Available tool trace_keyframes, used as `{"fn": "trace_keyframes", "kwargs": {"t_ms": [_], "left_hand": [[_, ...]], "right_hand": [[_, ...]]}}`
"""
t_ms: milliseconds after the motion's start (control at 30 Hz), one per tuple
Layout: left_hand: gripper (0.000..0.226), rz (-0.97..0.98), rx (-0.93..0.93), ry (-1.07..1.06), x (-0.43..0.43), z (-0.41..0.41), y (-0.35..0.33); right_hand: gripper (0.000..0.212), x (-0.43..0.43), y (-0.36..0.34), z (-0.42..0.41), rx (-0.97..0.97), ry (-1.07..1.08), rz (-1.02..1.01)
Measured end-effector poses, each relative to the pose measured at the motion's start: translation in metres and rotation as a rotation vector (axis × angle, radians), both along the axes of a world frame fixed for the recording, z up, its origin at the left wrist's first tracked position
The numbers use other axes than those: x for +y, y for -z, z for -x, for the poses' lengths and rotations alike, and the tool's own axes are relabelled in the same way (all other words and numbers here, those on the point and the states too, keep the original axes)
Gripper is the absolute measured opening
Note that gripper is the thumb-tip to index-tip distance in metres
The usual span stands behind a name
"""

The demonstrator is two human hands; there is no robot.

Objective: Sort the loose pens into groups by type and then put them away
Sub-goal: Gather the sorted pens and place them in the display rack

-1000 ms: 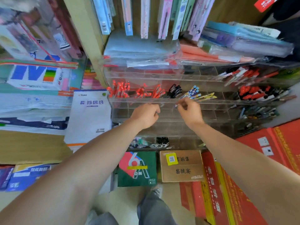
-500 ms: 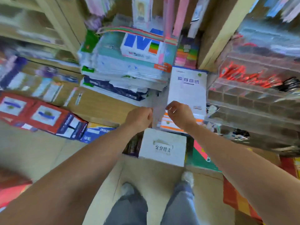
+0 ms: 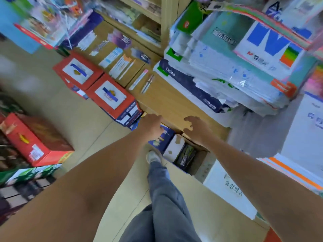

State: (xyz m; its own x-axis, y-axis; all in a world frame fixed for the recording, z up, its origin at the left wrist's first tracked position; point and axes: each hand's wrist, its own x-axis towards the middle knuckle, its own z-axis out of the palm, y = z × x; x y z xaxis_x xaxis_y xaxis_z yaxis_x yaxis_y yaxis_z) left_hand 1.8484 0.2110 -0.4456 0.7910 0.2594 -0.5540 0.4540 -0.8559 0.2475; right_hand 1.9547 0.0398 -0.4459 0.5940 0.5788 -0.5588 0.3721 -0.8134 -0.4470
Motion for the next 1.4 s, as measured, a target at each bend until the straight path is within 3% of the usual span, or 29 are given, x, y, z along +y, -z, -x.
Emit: {"fn": "trace_keyframes", "kwargs": {"t_ms": [300, 600, 800, 1000, 1200, 1400], "left_hand": [[0.033, 0.026, -0.006, -0.134, 0.131, -0.047, 0.055], [0.021, 0.07, 0.015, -0.217, 0.223, -0.087, 0.136], [0.042, 0.022, -0.027, -0.167, 0.261, -0.12, 0.195], [0.054, -0.016, -0.049, -0.119, 0.281, -0.143, 0.236], [0.05, -0.089, -0.082, -0.073, 0.291, -0.155, 0.25], [0.034, -0.132, 0.016, -0.001, 0.291, -0.168, 0.249]], "right_hand": [[0.039, 0.135, 0.069, -0.052, 0.119, -0.012, 0.013], [0.042, 0.217, 0.148, -0.08, 0.181, 0.053, 0.04], [0.036, 0.275, 0.202, -0.096, 0.099, 0.253, 0.039], [0.052, 0.328, 0.241, -0.109, -0.016, 0.379, 0.15], [0.06, 0.346, 0.252, -0.114, -0.027, 0.463, 0.224], [0.047, 0.331, 0.247, -0.109, -0.005, 0.393, 0.244]]}}
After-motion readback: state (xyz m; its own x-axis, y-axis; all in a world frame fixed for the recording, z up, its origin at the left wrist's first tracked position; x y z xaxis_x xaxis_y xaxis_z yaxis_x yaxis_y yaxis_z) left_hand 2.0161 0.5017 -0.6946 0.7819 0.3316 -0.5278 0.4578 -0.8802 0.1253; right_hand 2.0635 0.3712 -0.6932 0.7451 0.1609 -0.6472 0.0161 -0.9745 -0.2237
